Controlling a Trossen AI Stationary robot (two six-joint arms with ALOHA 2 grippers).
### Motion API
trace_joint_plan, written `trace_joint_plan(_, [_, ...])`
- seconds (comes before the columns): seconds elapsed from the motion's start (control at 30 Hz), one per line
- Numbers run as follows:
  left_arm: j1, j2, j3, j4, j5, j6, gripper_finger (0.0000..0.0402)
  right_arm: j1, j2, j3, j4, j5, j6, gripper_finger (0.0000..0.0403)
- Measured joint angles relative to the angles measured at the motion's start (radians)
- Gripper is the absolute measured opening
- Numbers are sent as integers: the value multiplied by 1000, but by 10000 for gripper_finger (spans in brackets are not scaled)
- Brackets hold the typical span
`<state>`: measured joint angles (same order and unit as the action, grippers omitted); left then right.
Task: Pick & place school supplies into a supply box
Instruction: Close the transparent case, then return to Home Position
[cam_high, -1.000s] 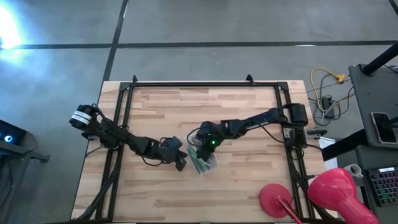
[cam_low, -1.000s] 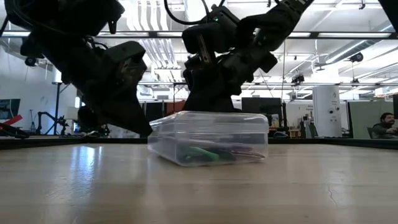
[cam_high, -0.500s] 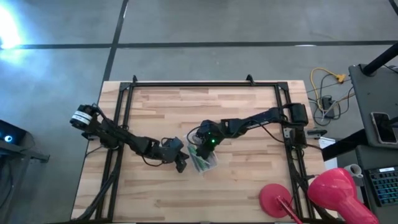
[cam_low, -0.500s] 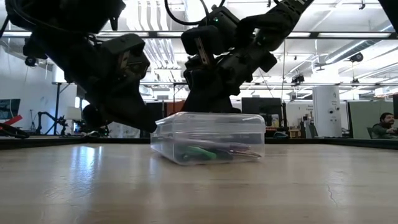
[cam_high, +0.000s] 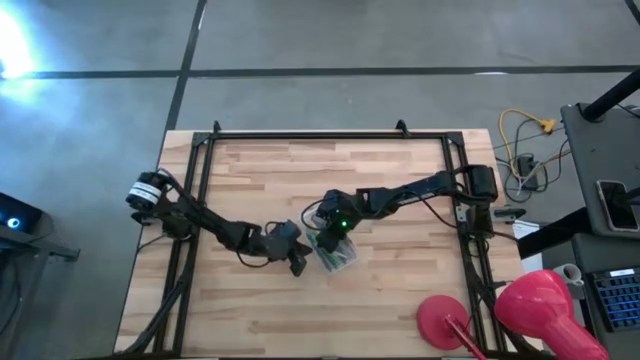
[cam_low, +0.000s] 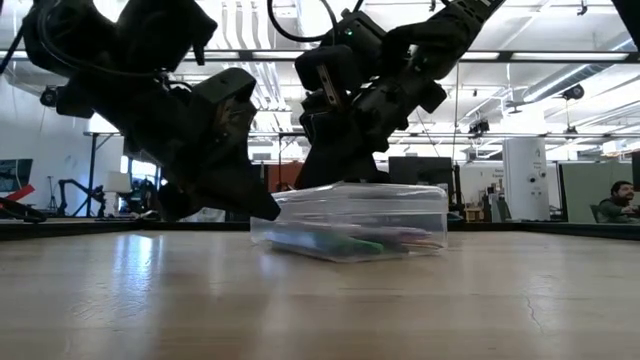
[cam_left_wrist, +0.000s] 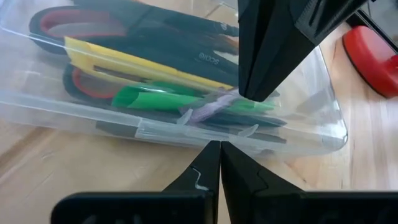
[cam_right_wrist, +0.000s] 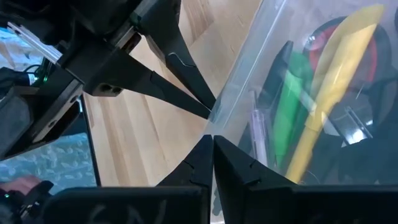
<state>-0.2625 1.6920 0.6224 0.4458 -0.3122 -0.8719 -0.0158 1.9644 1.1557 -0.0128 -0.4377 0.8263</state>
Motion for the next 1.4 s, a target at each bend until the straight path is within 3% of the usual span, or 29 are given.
trace_joint_plan(0.13, [-12, -20, -2, -38, 0, 0, 0, -3, -6, 0, 1, 0, -1, 9])
trace_joint_plan(0.27, [-32, -49, -9, -181, -7, -3, 0, -6, -45, -3, -18, 10, -21, 9])
trace_joint_plan(0.5, [-67, -86, -15, -278, -26, -93, 0, -19, -185, -1, -32, 159, -89, 9])
trace_joint_plan(0.63, [-71, -163, -10, -266, -66, -104, 0, -15, -279, -2, -55, 248, -215, 9])
trace_joint_plan(0.77, [-71, -301, -1, -263, -69, -4, 0, -21, -377, 0, -103, 266, -344, 9])
trace_joint_plan(0.93, [-59, -499, -11, -283, -69, 126, 0, -27, -515, -1, -161, 258, -436, 9])
trace_joint_plan(1.07, [-54, -649, -27, -314, -82, 138, 0, -25, -628, -1, -222, 257, -448, 9])
trace_joint_plan(1.2, [-56, -777, -42, -316, -86, 107, 0, 3, -750, 0, -435, 121, -520, 9])
trace_joint_plan(1.27, [-58, -819, -41, -308, -86, 105, 0, 5, -801, -16, -532, 71, -476, 9])
trace_joint_plan(1.4, [-54, -881, -51, -311, -84, 104, 0, 0, -933, -159, -493, 59, -409, 9])
